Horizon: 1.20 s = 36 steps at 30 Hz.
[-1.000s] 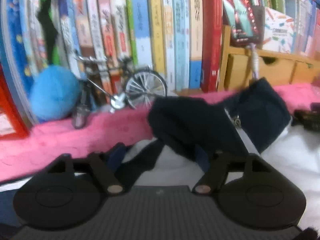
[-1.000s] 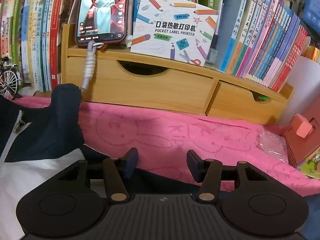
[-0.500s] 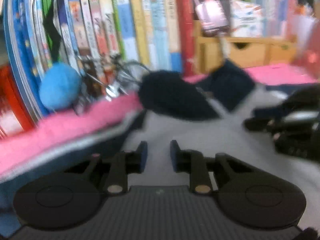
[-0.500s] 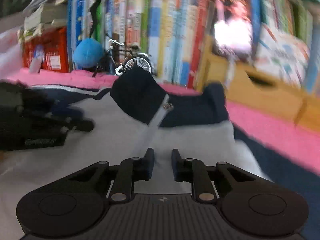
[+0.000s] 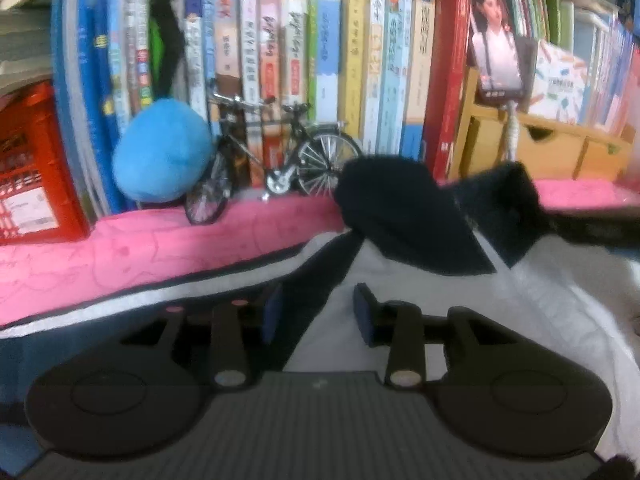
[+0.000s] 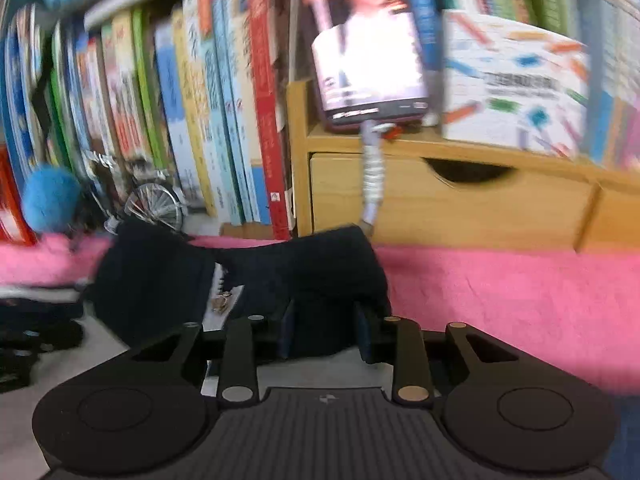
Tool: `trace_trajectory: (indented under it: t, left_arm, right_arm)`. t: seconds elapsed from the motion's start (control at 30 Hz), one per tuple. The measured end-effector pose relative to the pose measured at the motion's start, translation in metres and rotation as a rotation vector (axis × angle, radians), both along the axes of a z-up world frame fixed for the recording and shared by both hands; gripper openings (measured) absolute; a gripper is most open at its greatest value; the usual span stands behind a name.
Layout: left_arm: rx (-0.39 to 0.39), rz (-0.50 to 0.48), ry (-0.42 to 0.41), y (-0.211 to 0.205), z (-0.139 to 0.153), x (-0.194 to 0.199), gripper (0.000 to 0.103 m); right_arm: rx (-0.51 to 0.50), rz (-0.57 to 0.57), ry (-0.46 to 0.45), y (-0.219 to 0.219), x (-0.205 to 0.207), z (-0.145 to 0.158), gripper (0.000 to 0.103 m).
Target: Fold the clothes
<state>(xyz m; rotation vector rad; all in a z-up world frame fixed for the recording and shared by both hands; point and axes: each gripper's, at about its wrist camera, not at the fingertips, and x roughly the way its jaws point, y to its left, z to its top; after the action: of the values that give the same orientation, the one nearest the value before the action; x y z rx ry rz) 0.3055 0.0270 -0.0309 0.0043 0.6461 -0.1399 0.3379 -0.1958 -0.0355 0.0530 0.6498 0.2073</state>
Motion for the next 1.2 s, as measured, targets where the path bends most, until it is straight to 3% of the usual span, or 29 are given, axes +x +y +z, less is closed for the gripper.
trace_trajectory:
  t: [0.1,0.2,0.27,0.33,0.37,0.4,0.53,0.57,0.67,0.73,0.8,0.87,0.97,1.2]
  left_arm:
    - [-0.076,-0.031,-0.010,0.007,0.010,-0.027,0.034]
    - [-0.149,-0.142,0.024,-0.010,0.014,-0.058,0.036]
    - [-0.101,-0.204,0.039,-0.031,0.007,-0.069,0.036]
    - [0.039,-0.203,0.060,-0.044,-0.006,-0.071,0.037]
    - [0.072,-0.209,0.029,-0.039,-0.008,-0.075,0.038]
    - [0.103,-0.216,-0.006,-0.034,-0.010,-0.079,0.038]
    - [0.237,-0.087,-0.036,0.016,-0.006,-0.087,0.038]
    - [0.290,-0.041,-0.052,0.031,-0.006,-0.087,0.043]
    - [0.358,0.163,-0.033,0.083,0.001,-0.078,0.044]
    - [0.330,0.326,0.010,0.115,0.007,-0.077,0.043]
    - [0.297,0.488,0.053,0.148,0.014,-0.076,0.037]
    - [0.171,0.483,0.043,0.160,0.024,-0.095,0.038]
    - [0.157,0.390,0.016,0.145,0.039,-0.125,0.039]
    - [0.063,0.185,-0.048,0.097,0.076,-0.181,0.041]
  right_arm:
    - [0.009,0.087,-0.017,-0.008,-0.042,0.015,0.054]
    - [0.042,0.207,0.021,-0.008,-0.080,0.016,0.056]
    - [-0.020,0.232,0.032,-0.006,-0.092,0.009,0.057]
    - [-0.090,0.253,0.042,-0.004,-0.102,0.001,0.056]
    - [-0.125,0.264,0.046,-0.003,-0.107,-0.003,0.057]
    - [-0.143,0.240,0.044,-0.017,-0.111,-0.003,0.061]
    - [-0.159,0.042,0.060,-0.107,-0.121,0.004,0.061]
    - [-0.183,-0.027,0.047,-0.132,-0.126,0.002,0.067]
    - [-0.208,-0.273,0.034,-0.216,-0.136,-0.012,0.079]
    - [-0.233,-0.502,0.069,-0.262,-0.138,-0.014,0.078]
    - [-0.298,-0.717,0.105,-0.294,-0.143,-0.010,0.051]
    - [-0.176,-0.705,0.064,-0.304,-0.162,0.002,0.053]
    - [-0.074,-0.633,-0.005,-0.294,-0.187,0.018,0.060]
    - [-0.064,-0.481,-0.124,-0.257,-0.227,0.073,0.066]
